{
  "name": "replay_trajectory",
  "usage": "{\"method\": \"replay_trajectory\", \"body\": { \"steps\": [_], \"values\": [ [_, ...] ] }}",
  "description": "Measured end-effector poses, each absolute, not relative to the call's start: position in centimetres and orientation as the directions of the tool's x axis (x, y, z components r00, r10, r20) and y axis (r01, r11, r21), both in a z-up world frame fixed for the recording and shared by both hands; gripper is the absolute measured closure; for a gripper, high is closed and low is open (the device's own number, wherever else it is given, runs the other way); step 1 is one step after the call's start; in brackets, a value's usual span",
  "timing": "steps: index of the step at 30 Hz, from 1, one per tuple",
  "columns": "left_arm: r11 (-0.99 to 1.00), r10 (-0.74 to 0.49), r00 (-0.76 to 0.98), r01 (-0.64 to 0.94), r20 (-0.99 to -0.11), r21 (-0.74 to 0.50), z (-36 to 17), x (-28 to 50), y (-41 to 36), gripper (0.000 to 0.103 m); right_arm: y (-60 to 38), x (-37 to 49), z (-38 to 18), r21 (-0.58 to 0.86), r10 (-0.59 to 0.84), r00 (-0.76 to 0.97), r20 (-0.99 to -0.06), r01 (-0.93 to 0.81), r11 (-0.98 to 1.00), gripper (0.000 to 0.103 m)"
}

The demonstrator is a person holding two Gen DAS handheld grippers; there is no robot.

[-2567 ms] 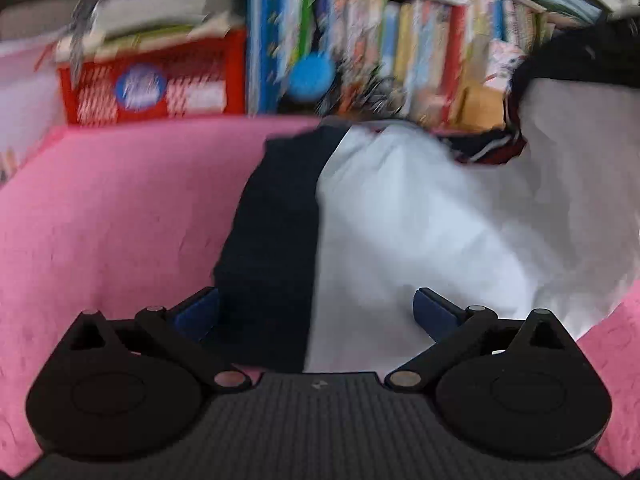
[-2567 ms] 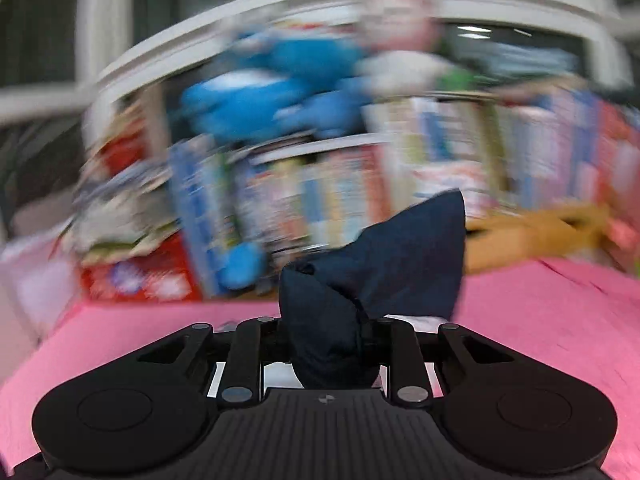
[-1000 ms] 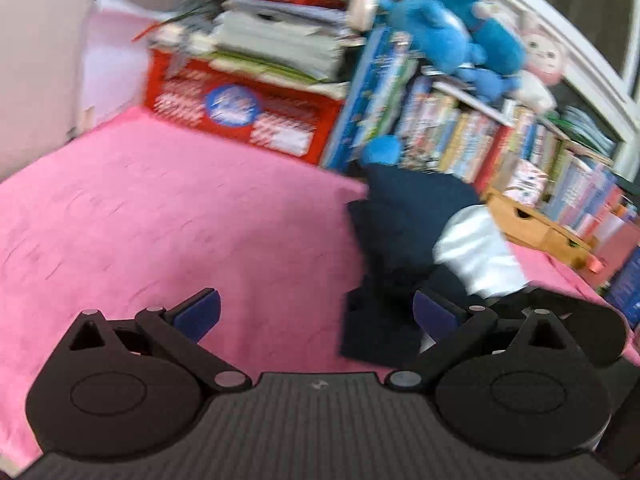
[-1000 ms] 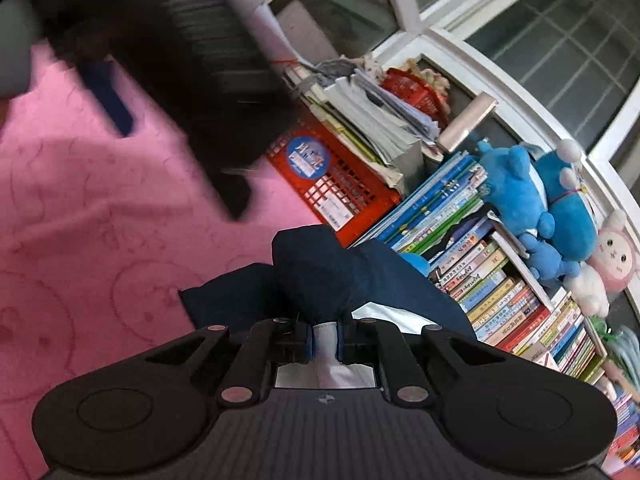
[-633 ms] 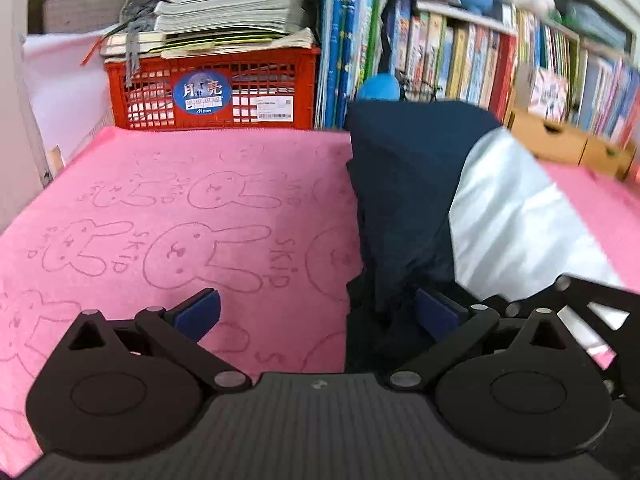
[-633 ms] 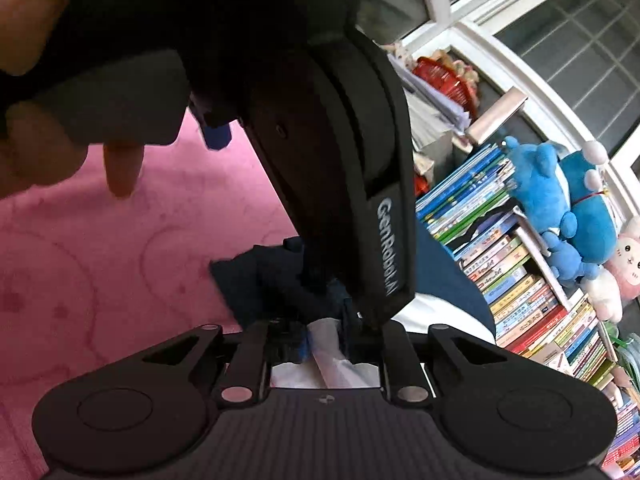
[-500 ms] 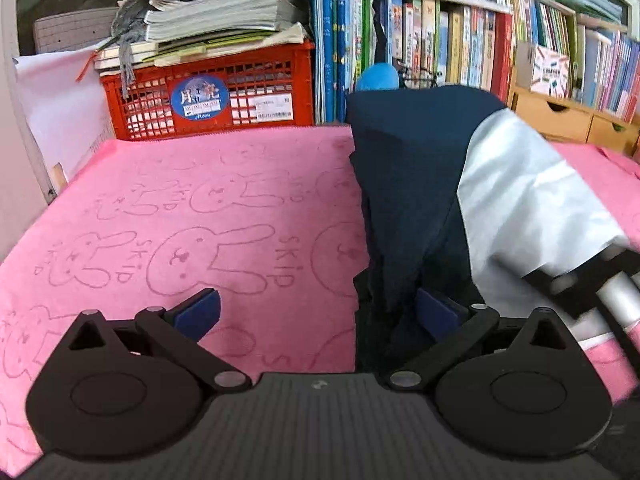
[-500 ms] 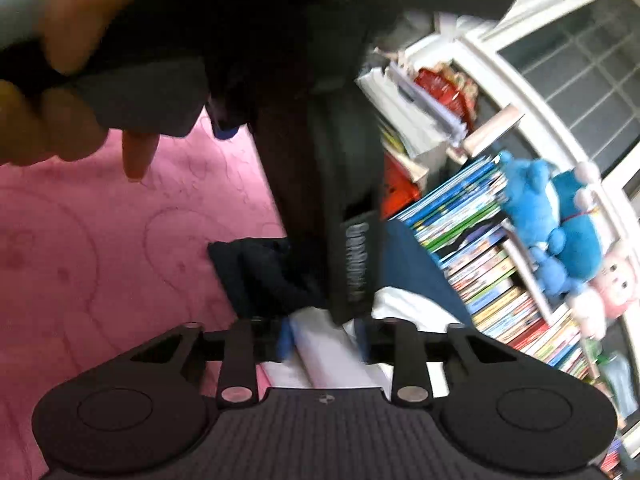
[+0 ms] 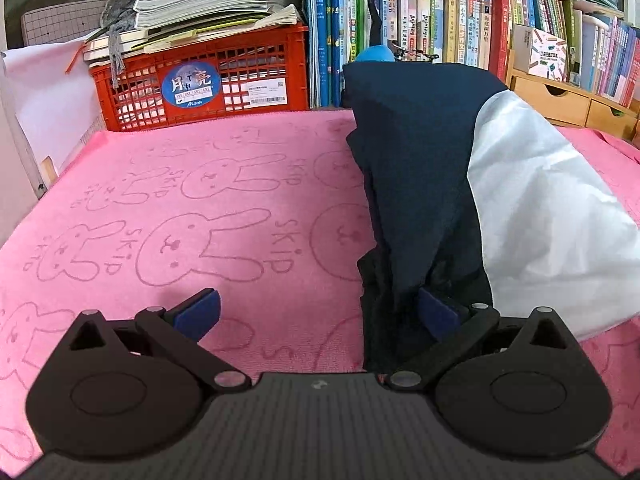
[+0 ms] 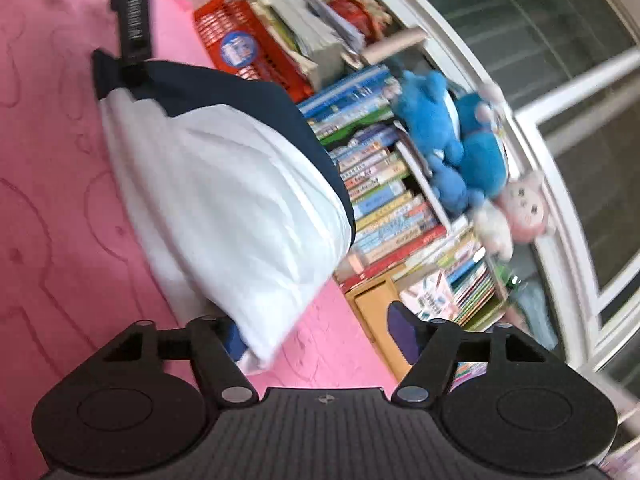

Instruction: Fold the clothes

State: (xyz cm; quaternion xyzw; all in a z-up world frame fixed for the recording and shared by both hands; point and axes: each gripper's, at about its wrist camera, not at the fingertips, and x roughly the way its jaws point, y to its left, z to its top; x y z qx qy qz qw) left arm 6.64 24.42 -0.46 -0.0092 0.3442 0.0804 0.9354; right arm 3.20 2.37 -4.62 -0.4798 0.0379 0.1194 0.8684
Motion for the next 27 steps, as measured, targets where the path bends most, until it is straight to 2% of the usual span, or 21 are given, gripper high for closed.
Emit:
{"method": "replay_trajectory", "body": {
  "steps": [1,3,4,5,6,7,14,20,24,27],
  "values": [
    [0.986,0.15,0.75,-0.161,-0.644,0.043,-0.5,6.6,24.3,0.0,2.2,3.6,-4.6,-0.815,0.161,0.969,-0.188,-0.245,0.525,0.032],
    [0.984,0.166,0.749,-0.172,-0.642,0.053,-0.5,6.6,24.1,0.0,3.0,4.1,-4.8,-0.808,0.143,0.971,-0.19,-0.238,0.539,0.039],
    [0.982,0.173,0.747,-0.177,-0.642,0.059,-0.4,6.7,24.0,0.0,3.7,4.5,-5.0,-0.797,0.138,0.968,-0.209,-0.251,0.549,0.052],
    [0.981,0.18,0.745,-0.181,-0.642,0.065,-0.4,6.7,23.9,0.0,4.4,5.2,-5.2,-0.774,0.14,0.958,-0.25,-0.284,0.565,0.072],
    [0.981,0.185,0.744,-0.182,-0.642,0.071,-0.4,6.7,23.9,0.0,5.1,5.9,-5.3,-0.755,0.133,0.949,-0.286,-0.309,0.578,0.083],
    [0.98,0.189,0.743,-0.182,-0.642,0.077,-0.3,6.7,23.9,0.0,5.7,6.5,-5.5,-0.742,0.125,0.941,-0.313,-0.325,0.587,0.087],
    [0.988,0.146,0.734,-0.148,-0.663,0.053,-0.3,6.1,23.0,0.0,4.1,6.0,-5.2,-0.812,0.089,0.954,-0.287,-0.291,0.506,0.091],
    [0.991,0.119,0.754,-0.056,-0.646,0.118,-0.7,3.9,19.2,0.0,-0.4,3.7,-3.7,-0.814,0.054,0.955,-0.291,-0.276,0.51,0.091],
    [0.988,0.14,0.763,-0.069,-0.63,0.136,-0.8,3.0,18.8,0.0,-2.8,1.8,-2.8,-0.745,0.123,0.921,-0.369,-0.372,0.554,0.089],
    [0.982,0.177,0.756,-0.096,-0.63,0.162,-0.3,2.8,19.2,0.0,-4.4,0.4,-1.8,-0.66,0.216,0.88,-0.423,-0.462,0.593,0.082]
  ]
}}
